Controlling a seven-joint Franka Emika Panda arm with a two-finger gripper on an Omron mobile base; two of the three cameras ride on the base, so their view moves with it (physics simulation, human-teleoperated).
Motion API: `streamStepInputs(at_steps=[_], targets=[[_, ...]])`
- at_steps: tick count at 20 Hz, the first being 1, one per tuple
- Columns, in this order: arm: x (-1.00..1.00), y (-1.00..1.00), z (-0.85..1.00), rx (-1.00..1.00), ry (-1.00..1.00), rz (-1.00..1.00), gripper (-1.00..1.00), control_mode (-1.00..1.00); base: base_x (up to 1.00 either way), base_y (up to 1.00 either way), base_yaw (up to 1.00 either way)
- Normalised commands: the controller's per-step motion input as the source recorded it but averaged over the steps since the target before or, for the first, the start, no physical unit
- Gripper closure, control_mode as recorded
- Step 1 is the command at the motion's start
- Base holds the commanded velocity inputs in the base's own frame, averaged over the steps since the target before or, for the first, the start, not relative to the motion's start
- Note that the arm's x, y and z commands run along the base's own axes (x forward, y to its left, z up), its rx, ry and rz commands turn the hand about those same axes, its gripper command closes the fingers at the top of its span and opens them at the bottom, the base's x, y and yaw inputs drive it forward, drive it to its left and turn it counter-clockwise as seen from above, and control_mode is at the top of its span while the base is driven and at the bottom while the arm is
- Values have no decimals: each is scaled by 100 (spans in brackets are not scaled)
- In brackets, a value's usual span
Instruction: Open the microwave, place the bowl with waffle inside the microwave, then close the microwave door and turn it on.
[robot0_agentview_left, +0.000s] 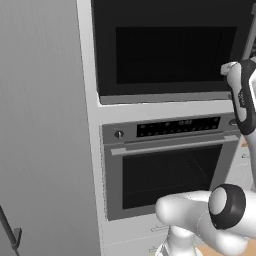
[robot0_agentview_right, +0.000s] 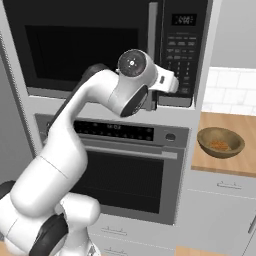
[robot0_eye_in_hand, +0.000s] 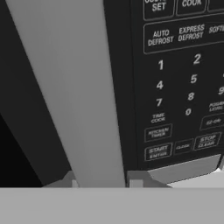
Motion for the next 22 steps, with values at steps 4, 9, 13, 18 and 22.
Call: streamStepInputs(at_steps=[4, 9, 13, 18, 22], targets=[[-75, 25, 6, 0, -11, -6, 100, -100, 0, 0, 0], [-59, 13, 1, 0, -5, -2, 100, -100, 0, 0, 0], [-52, 12, 1, 0, -2, -4, 100, -100, 0, 0, 0], [-53, 17, 1, 0, -3, -4, 100, -100, 0, 0, 0], [-62, 21, 3, 0, -7, -4, 100, -100, 0, 0, 0]])
